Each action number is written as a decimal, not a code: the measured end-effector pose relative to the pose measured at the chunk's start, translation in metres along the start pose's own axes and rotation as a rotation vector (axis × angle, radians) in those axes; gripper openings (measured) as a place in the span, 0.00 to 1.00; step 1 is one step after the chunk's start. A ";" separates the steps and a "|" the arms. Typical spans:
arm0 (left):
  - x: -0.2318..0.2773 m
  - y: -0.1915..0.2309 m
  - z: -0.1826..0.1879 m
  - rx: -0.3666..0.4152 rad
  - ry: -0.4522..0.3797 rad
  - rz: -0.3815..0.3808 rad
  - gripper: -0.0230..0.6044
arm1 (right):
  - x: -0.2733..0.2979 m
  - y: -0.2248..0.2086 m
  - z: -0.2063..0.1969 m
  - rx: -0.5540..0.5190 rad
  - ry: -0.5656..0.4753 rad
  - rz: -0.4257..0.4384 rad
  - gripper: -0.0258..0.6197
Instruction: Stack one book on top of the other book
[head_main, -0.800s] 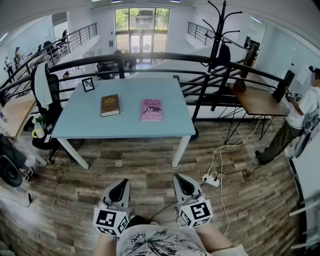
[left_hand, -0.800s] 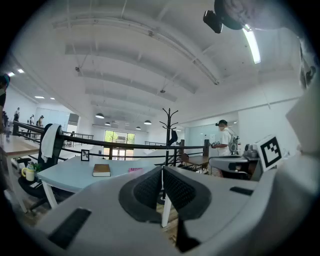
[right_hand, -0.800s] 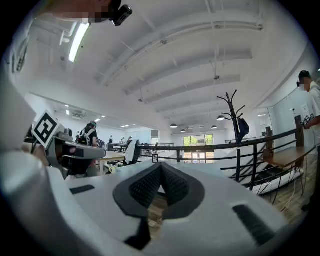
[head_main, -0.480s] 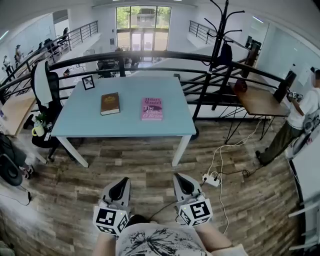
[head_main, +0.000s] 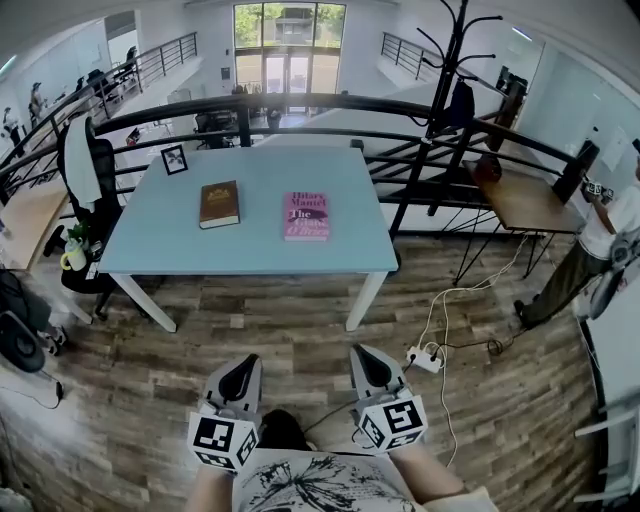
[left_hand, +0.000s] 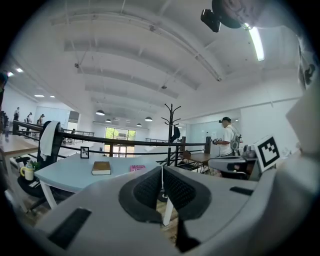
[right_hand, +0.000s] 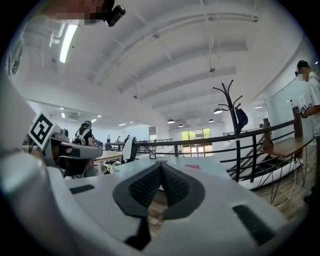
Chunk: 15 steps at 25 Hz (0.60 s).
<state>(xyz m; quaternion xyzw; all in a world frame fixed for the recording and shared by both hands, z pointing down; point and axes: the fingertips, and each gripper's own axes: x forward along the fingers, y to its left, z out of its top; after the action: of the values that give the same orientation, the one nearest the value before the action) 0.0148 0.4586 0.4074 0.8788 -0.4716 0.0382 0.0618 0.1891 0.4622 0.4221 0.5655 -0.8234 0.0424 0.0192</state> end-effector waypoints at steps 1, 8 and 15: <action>0.005 0.005 -0.005 -0.002 0.003 0.001 0.06 | 0.006 -0.003 -0.003 0.007 0.007 -0.001 0.03; 0.058 0.053 -0.007 -0.025 0.027 0.010 0.06 | 0.077 -0.021 -0.015 0.016 0.047 -0.012 0.03; 0.153 0.130 0.014 -0.047 0.030 -0.038 0.06 | 0.188 -0.048 -0.001 0.006 0.079 -0.056 0.03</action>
<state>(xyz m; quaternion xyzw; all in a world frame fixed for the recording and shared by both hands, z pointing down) -0.0094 0.2593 0.4224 0.8852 -0.4546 0.0394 0.0902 0.1661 0.2706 0.4404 0.5861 -0.8059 0.0665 0.0511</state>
